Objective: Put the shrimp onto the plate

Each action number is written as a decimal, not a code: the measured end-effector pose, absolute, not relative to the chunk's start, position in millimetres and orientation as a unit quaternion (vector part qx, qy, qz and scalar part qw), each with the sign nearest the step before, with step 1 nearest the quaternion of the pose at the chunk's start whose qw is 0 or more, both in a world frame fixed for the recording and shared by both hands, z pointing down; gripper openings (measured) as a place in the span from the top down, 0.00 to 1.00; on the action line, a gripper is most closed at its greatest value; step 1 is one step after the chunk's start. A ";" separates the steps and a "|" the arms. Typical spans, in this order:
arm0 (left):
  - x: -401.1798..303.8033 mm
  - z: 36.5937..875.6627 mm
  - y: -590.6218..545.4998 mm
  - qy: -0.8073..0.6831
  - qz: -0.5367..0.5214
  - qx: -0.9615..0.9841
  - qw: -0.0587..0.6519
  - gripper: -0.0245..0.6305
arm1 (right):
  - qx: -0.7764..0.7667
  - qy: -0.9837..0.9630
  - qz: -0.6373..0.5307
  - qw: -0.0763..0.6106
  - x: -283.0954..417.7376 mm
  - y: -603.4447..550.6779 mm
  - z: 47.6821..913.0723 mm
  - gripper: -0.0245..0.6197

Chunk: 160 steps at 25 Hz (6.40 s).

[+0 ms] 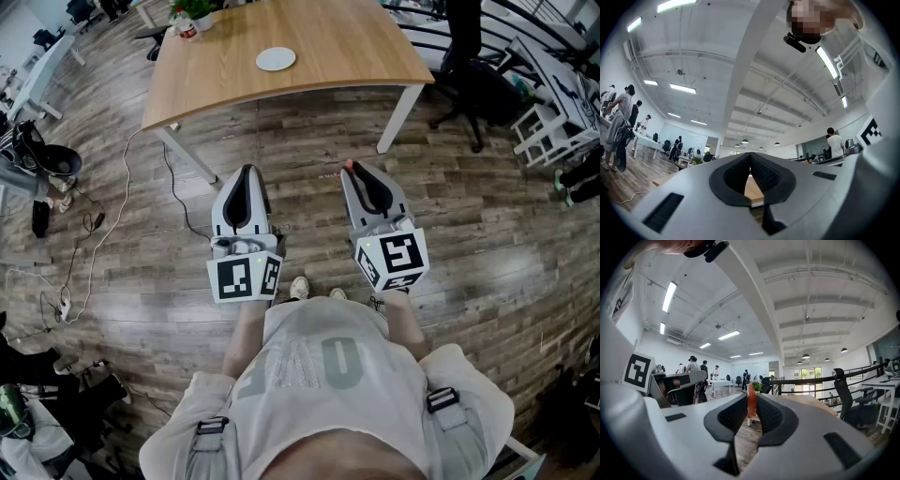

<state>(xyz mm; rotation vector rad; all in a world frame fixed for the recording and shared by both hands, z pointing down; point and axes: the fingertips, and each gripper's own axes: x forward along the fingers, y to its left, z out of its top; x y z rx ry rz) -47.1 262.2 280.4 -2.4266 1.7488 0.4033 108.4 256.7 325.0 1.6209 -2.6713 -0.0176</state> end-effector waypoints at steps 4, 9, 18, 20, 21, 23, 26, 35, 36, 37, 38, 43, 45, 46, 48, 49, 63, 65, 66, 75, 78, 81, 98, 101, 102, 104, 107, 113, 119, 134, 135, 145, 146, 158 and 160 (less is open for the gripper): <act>-51.1 279.6 264.4 0.582 0.138 -0.799 0.062 0.95 | 0.518 -0.855 -0.006 0.011 107.7 257.3 325.4 0.86; -61.0 277.8 270.3 0.586 0.134 -0.796 0.066 0.95 | 0.517 -0.856 -0.011 0.011 103.3 262.9 323.7 0.86; -74.8 270.6 265.4 0.566 0.132 -0.809 0.086 0.95 | 0.512 -0.858 -0.032 -0.001 73.6 262.7 316.5 0.86; -83.0 269.2 263.2 0.562 0.130 -0.812 0.094 0.95 | 0.514 -0.857 -0.029 -0.007 64.2 258.0 315.2 0.86; -88.5 269.4 261.6 0.561 0.129 -0.812 0.097 0.95 | 0.516 -0.856 -0.026 -0.010 60.0 255.3 315.2 0.86; -102.3 271.4 257.8 0.564 0.132 -0.810 0.096 0.95 | 0.521 -0.853 -0.022 -0.011 51.9 250.9 316.7 0.86; -127.3 274.3 247.9 0.572 0.139 -0.804 0.085 0.95 | 0.526 -0.850 -0.023 -0.006 38.6 246.3 317.8 0.86; -148.0 284.2 202.9 0.581 0.138 -0.800 0.066 0.95 | 0.536 -0.844 -0.001 0.019 33.8 213.8 332.8 0.86; -146.4 285.6 195.9 0.579 0.134 -0.802 0.065 0.95 | 0.537 -0.843 0.000 0.016 34.1 207.1 332.8 0.86; -144.1 286.6 188.4 0.577 0.131 -0.804 0.064 0.95 | 0.538 -0.843 0.000 0.013 34.7 199.6 332.3 0.86; -141.2 286.9 180.4 0.574 0.129 -0.806 0.065 0.95 | 0.539 -0.842 -0.001 0.010 35.7 191.0 331.7 0.86; -124.2 283.7 129.9 0.571 0.125 -0.807 0.083 0.95 | 0.534 -0.845 -0.006 -0.003 47.3 128.4 332.8 0.86; -119.7 283.1 101.3 0.575 0.124 -0.804 0.087 0.95 | 0.529 -0.849 -0.007 -0.006 51.9 93.9 333.4 0.86; -118.4 282.6 86.0 0.578 0.124 -0.802 0.088 0.95 | 0.526 -0.851 -0.007 -0.007 53.1 75.7 332.9 0.86; -116.8 280.9 54.4 0.583 0.122 -0.798 0.090 0.95 | 0.518 -0.855 -0.006 -0.008 53.5 39.2 331.0 0.86; -115.5 278.7 38.3 0.585 0.121 -0.797 0.091 0.95 | 0.514 -0.858 -0.006 -0.008 53.1 21.1 328.9 0.86; -89.4 258.1 -123.7 0.607 0.109 -0.778 0.116 0.95 | 0.472 -0.882 0.001 -0.012 66.7 -148.3 320.4 0.86; -92.7 258.9 -137.4 0.611 0.106 -0.776 0.114 0.95 | 0.466 -0.885 0.006 -0.008 63.3 -161.3 325.4 0.86; -93.5 259.9 -143.7 0.612 0.104 -0.775 0.114 0.95 | 0.464 -0.886 0.009 -0.005 62.0 -168.2 328.5 0.86; -102.5 275.9 -230.5 0.608 0.108 -0.781 0.095 0.95 | 0.453 -0.891 0.011 0.033 42.8 -235.4 340.7 0.86; -107.6 281.1 -259.9 0.602 0.107 -0.786 0.085 0.95 | 0.449 -0.892 0.015 0.047 31.3 -260.4 340.0 0.86; -112.0 290.9 -287.7 0.597 0.104 -0.793 0.066 0.95 | 0.447 -0.892 0.022 0.056 21.5 -285.8 341.4 0.86; -124.5 320.3 -382.6 0.576 0.087 -0.812 0.037 0.95 | 0.434 -0.888 0.071 0.136 -3.1 -366.5 396.8 0.86; -115.2 326.6 -395.4 0.582 0.073 -0.809 0.038 0.95 | 0.414 -0.894 0.076 0.158 0.7 -375.5 408.6 0.86; -113.6 330.8 -399.3 0.585 0.068 -0.808 0.037 0.95 | 0.407 -0.895 0.077 0.165 2.4 -377.4 413.5 0.86; -113.0 339.4 -404.1 0.592 0.057 -0.803 0.033 0.95 | 0.395 -0.898 0.088 0.170 4.4 -379.6 422.4 0.86; -112.2 346.8 -409.4 0.601 0.045 -0.798 0.030 0.95 | 0.376 -0.903 0.112 0.172 3.6 -384.7 433.7 0.86; -103.1 346.0 -415.5 0.607 0.045 -0.793 0.034 0.95 | 0.330 -0.913 0.133 0.198 -4.7 -388.3 461.9 0.86; -105.8 357.2 -416.7 0.617 0.023 -0.787 0.018 0.95 | 0.289 -0.907 0.165 0.260 -16.0 -383.8 518.6 0.86; -117.0 385.1 -420.4 0.630 0.013 -0.776 -0.002 0.95 | 0.251 -0.866 0.207 0.380 -15.1 -364.2 591.3 0.85; -116.6 384.9 -420.0 0.632 0.015 -0.775 -0.003 0.95 | 0.248 -0.867 0.208 0.379 -14.6 -363.3 589.6 0.83; -125.5 379.1 -422.5 0.637 0.024 -0.771 -0.001 0.95 | 0.308 -0.883 0.204 0.291 -10.9 -395.4 543.1 0.80; -126.0 377.1 -423.2 0.635 0.025 -0.772 0.003 0.95 | 0.324 -0.884 0.206 0.266 -9.2 -403.6 533.0 0.80; -104.2 326.9 -428.2 0.604 0.059 -0.794 0.033 0.95 | 0.466 -0.879 0.037 0.091 32.2 -455.6 362.9 0.92; -95.3 309.8 -427.5 0.591 0.079 -0.801 0.054 0.95 | 0.473 -0.879 0.017 0.065 38.4 -449.0 347.4 0.92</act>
